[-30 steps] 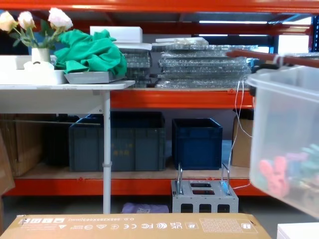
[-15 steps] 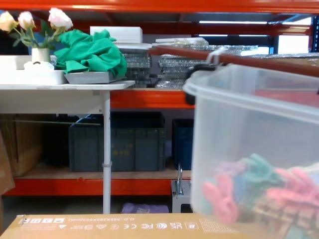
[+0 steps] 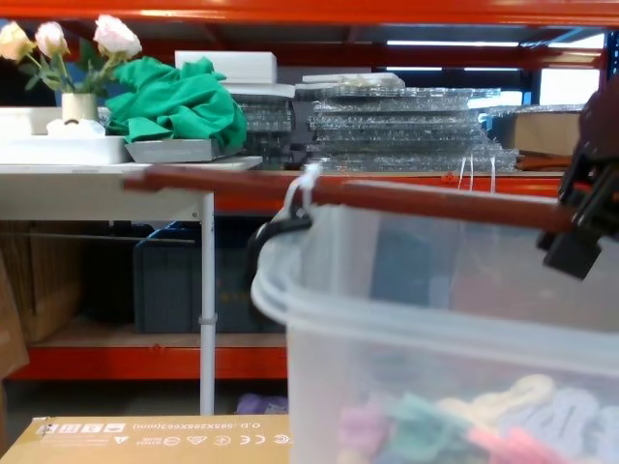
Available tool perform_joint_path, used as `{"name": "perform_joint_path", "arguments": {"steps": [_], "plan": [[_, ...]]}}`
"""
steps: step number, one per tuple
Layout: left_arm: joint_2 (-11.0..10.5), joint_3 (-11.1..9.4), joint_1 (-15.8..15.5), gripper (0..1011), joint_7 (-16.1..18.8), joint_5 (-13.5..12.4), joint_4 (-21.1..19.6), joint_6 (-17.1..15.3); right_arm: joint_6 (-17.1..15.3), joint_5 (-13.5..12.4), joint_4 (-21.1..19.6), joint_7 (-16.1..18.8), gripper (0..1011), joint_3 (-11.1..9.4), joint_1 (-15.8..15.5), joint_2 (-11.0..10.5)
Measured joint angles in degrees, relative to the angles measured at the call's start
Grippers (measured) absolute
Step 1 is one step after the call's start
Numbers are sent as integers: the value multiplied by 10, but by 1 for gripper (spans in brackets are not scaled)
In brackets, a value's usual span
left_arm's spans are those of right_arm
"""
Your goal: Use one hand to grasp the basket and place it at the designated location.
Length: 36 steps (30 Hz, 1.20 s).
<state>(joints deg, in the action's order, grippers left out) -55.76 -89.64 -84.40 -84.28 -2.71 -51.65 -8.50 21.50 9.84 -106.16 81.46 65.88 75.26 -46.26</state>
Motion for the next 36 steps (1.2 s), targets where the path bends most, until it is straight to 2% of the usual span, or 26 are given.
{"name": "perform_joint_path", "arguments": {"steps": [9,12,23,30,36], "plan": [[0,0,0,0,0,0,0,0,28,38,2,-22,237,29,-6,27],[0,0,0,0,0,0,0,0,38,61,6,-34,237,44,-11,38],[0,0,0,0,0,0,0,0,73,108,21,-72,237,80,-28,58],[0,0,0,0,0,0,0,0,70,133,28,-91,235,98,-37,72],[0,0,0,0,0,0,0,0,50,147,38,-103,237,109,-41,82]]}}
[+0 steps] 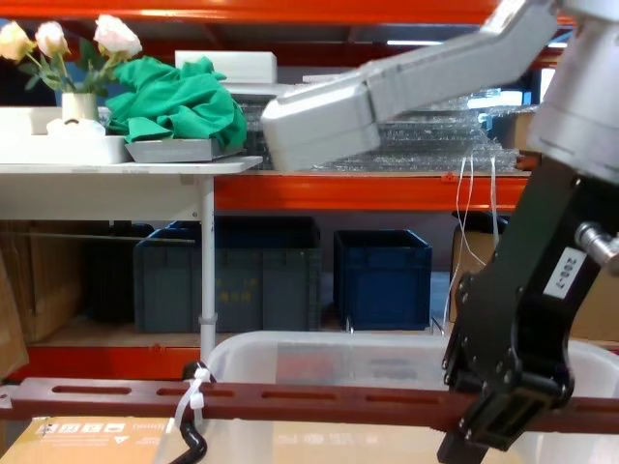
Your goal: Use one hand to grasp the basket and place it at the designated location.
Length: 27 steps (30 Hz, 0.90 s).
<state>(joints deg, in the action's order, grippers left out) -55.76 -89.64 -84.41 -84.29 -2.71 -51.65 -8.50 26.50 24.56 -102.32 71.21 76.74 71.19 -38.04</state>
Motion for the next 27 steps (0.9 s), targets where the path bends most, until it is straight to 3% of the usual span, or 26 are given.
{"name": "perform_joint_path", "arguments": {"steps": [14,27], "plan": [[0,0,0,0,0,0,0,0,-18,16,34,-10,237,31,1,22],[0,0,0,0,0,0,0,0,-21,21,40,-19,237,48,4,26]]}}
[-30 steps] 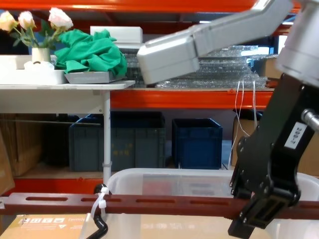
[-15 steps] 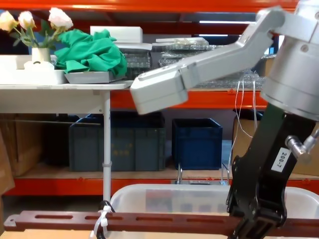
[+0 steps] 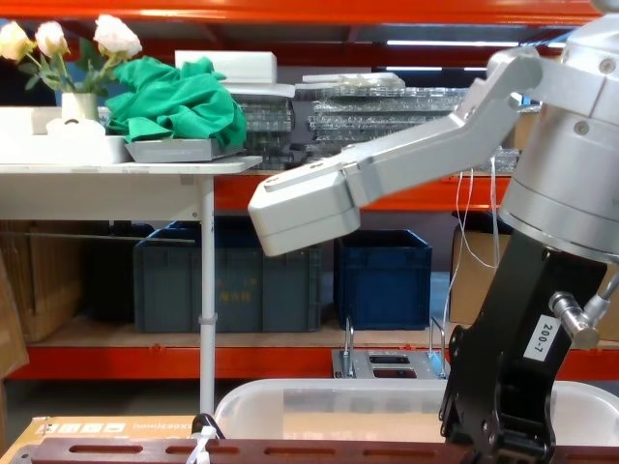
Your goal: Use one hand to grasp the basket and place it at the designated location.
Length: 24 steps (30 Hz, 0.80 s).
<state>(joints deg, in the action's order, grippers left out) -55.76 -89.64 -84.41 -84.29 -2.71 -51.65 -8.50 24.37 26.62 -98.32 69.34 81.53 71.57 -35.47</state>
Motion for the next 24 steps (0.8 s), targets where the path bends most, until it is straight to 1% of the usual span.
{"name": "perform_joint_path", "arguments": {"steps": [13,21,24], "plan": [[0,0,0,0,0,0,0,0,-4,4,-2,-2,237,12,0,1],[0,0,0,0,0,0,0,0,-10,6,-4,0,237,16,-1,2],[0,0,0,0,0,0,0,0,-9,4,-3,0,306,15,0,2]]}}
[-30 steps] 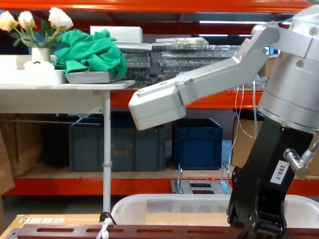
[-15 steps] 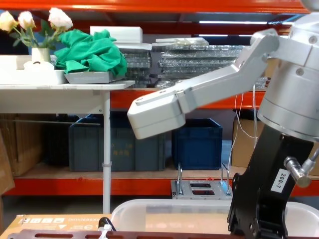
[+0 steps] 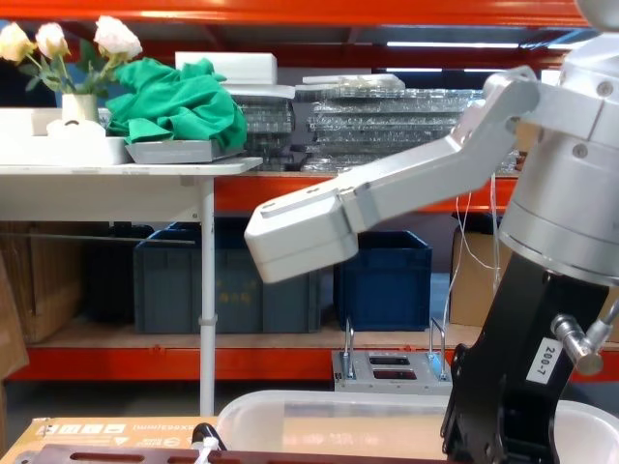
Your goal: Use one hand to grasp the basket and place it at the designated location.
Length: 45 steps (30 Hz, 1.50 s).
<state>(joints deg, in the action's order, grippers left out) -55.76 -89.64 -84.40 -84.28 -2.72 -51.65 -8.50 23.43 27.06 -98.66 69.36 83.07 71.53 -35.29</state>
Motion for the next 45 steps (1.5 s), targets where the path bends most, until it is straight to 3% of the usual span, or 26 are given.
{"name": "perform_joint_path", "arguments": {"steps": [14,15,23,37,45], "plan": [[0,0,0,0,0,0,0,0,7,-21,-4,-7,751,-18,5,-18],[0,0,0,0,0,0,0,0,9,-26,-7,-8,809,-22,6,-23],[0,0,0,0,0,0,0,0,16,-45,-28,-18,999,-49,9,-53],[0,0,0,0,0,0,0,0,32,-79,-57,-29,1000,-99,9,-99],[0,0,0,0,0,0,0,0,39,-92,-61,-31,1000,-117,5,-115]]}}
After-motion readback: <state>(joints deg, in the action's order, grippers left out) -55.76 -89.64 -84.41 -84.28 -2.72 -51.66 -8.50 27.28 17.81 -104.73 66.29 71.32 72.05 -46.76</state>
